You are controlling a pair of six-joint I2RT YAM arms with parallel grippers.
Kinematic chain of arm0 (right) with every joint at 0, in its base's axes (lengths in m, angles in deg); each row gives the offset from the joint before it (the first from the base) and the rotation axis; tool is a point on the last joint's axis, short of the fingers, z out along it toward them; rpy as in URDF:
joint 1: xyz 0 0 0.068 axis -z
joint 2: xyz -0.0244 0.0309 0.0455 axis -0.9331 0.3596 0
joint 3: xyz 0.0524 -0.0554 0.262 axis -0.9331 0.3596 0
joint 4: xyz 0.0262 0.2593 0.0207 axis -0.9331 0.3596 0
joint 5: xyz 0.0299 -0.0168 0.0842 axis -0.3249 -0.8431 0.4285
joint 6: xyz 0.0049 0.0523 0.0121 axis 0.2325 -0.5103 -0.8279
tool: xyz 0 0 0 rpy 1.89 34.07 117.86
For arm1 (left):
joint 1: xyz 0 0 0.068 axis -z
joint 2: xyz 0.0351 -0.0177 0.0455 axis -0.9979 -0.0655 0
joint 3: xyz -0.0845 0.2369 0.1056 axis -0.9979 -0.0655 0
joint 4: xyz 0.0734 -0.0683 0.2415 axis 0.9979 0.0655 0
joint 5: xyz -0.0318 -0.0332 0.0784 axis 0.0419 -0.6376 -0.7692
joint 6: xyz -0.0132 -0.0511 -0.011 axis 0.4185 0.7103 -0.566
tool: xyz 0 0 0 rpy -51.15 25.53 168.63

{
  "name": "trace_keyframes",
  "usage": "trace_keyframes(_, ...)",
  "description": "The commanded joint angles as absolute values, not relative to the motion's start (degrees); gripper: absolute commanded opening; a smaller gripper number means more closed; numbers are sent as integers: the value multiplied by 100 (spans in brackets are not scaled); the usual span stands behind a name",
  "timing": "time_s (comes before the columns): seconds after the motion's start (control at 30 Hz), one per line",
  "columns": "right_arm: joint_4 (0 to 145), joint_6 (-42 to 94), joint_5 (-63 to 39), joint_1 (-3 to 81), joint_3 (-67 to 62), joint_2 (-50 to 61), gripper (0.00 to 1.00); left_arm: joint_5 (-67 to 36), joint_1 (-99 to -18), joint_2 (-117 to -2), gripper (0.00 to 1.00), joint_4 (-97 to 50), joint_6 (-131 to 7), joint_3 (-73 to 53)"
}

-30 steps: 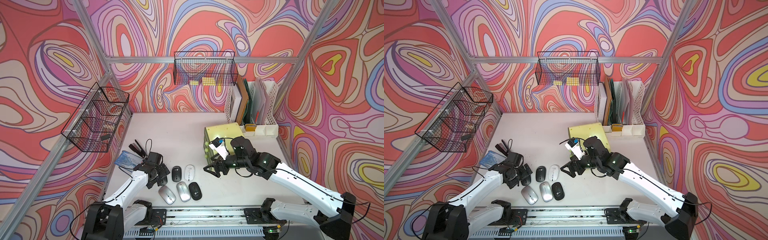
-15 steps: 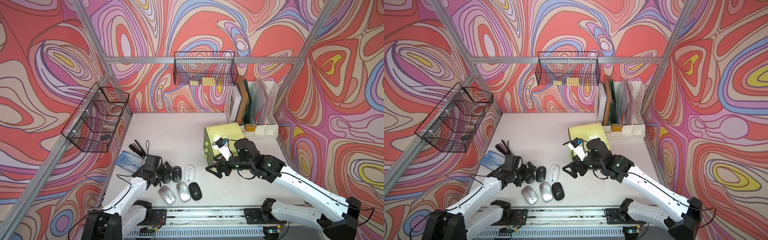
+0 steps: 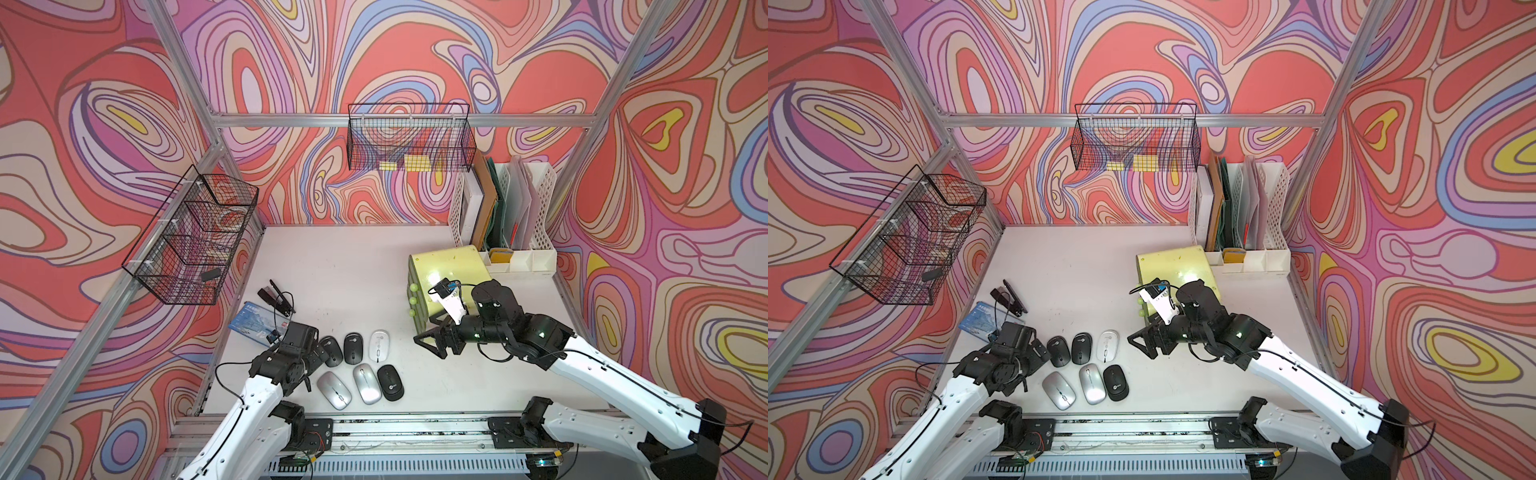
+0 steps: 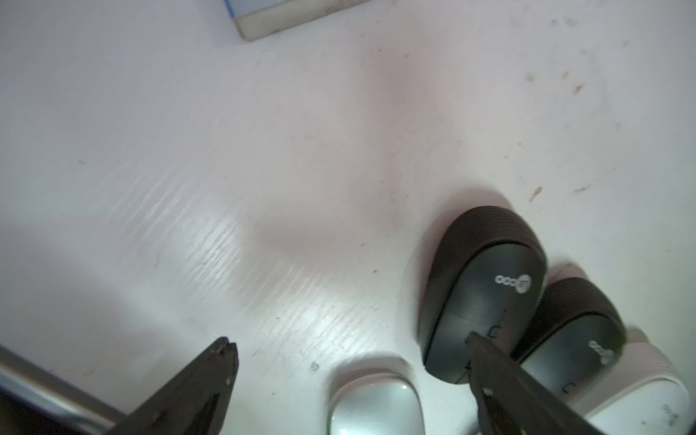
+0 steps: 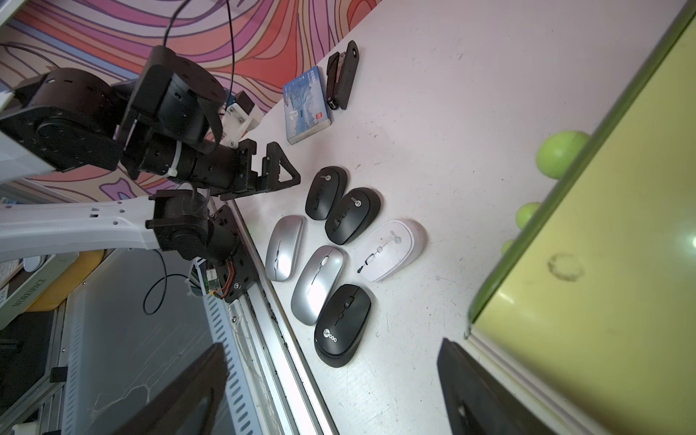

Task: Take the mice out of the drawer
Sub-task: Adjust the mouse at the center of the board.

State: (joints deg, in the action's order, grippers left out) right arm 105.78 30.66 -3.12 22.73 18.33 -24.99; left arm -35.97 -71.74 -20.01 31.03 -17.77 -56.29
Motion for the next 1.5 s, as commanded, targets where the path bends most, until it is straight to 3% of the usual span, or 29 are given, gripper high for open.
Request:
trace_keyframes(0.0, 10706, 3139, -456, 2253, 1896, -2698, 91, -3760, -6829, -2084, 100, 3905, -1192, -5454)
trace_keyframes(0.33, 10623, 3229, -515, 2253, 1985, -2768, 92, -2546, -6373, -1296, 100, 3581, -1028, -6019)
trace_keyframes(0.57, 10618, 3271, -576, 2259, 1962, -2754, 92, -2670, -5742, -1591, 100, 3794, -824, -5957)
trace_keyframes(0.97, 10568, 3312, -603, 2254, 1952, -2609, 93, -2010, -5530, -2707, 100, 954, -1079, -6232)
trace_keyframes(1.13, 10551, 3339, -594, 2252, 1923, -2536, 93, -2489, -5363, -2469, 100, 1731, -1214, -5810)
trace_keyframes(1.33, 10505, 3352, -568, 2252, 1925, -2504, 93, -4434, -5363, -921, 100, 4506, -973, -4454)
trace_keyframes(1.47, 10492, 3421, -426, 2254, 1758, -2533, 92, -5586, -5363, -944, 100, 5450, -1103, -3580)
